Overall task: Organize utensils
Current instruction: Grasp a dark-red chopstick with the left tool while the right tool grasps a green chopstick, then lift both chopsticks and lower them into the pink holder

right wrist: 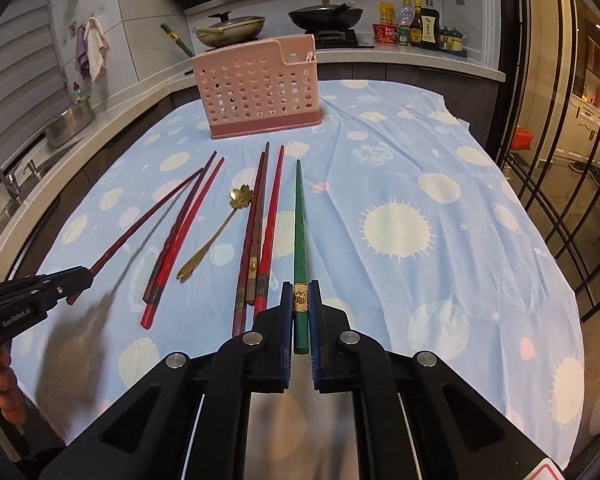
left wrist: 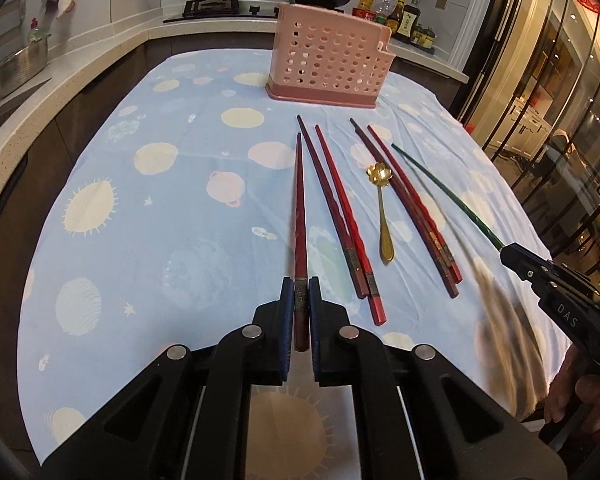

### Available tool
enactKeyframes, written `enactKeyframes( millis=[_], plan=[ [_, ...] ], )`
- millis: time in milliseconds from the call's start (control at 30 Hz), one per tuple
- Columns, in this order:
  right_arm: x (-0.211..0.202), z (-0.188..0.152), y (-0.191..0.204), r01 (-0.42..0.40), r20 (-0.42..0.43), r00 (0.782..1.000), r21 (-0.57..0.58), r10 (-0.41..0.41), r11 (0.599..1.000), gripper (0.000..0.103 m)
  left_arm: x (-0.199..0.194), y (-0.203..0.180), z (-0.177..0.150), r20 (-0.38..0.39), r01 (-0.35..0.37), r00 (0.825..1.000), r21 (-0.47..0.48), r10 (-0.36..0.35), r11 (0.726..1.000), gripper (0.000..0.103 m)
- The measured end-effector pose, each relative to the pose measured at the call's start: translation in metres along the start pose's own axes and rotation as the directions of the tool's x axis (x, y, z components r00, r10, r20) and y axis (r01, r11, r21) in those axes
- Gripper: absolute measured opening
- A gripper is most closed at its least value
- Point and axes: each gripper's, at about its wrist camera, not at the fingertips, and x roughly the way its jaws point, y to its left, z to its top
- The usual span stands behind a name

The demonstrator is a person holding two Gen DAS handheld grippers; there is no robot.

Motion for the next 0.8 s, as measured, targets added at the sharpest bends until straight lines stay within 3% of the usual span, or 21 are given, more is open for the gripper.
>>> enactKeyframes(
  millis=[333,800],
  plan=[
    [-0.04,0.046,-0.009,-0.041,0.145,0.989,0.024,0.037,0.999,0.007,-0.045,-0.003,0.042,0.153,0.012,0.988,0.014,-0.014,1.0,0.007],
    [-0.052,0.123,-0.025,-0.079,0.293,0.954,0.03,0.067,0.996,0.007,-0.072,-0.01,0.124,0.331,-0.029,0.944,0.056,0.009,0.998,0.007]
  ],
)
